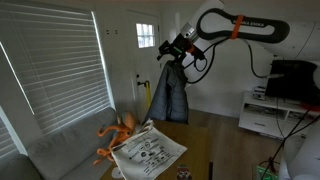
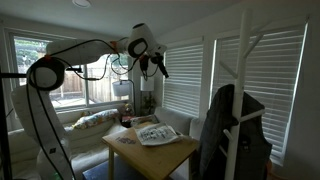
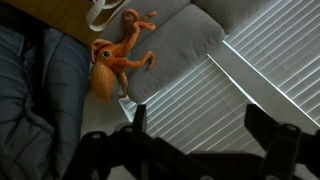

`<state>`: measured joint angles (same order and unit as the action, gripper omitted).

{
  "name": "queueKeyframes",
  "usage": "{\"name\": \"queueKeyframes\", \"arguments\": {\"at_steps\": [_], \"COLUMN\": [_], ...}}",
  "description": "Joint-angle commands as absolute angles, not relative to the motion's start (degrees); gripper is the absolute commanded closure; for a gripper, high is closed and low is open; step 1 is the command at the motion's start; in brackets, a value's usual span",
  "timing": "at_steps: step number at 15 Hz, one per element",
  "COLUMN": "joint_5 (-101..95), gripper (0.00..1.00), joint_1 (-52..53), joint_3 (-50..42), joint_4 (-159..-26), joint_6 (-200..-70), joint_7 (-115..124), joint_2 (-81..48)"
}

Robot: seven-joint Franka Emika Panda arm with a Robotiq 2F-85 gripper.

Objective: Put the white bag on the brown table

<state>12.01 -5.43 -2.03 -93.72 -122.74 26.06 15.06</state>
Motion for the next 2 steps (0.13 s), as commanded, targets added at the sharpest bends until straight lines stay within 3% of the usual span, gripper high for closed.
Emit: {"name": "queueKeyframes", "arguments": {"at_steps": [1,2], "joint_5": [10.8,10.1], "gripper": [0.00,0.00], "joint_1": [-5.3,-5.4], "joint_3": [-2.2,-2.2], "joint_4": [-93.5,-93.6], "joint_6": [-122.5,-122.5], "joint_7": [25.0,24.1], "joint_2": [14.9,14.9]}}
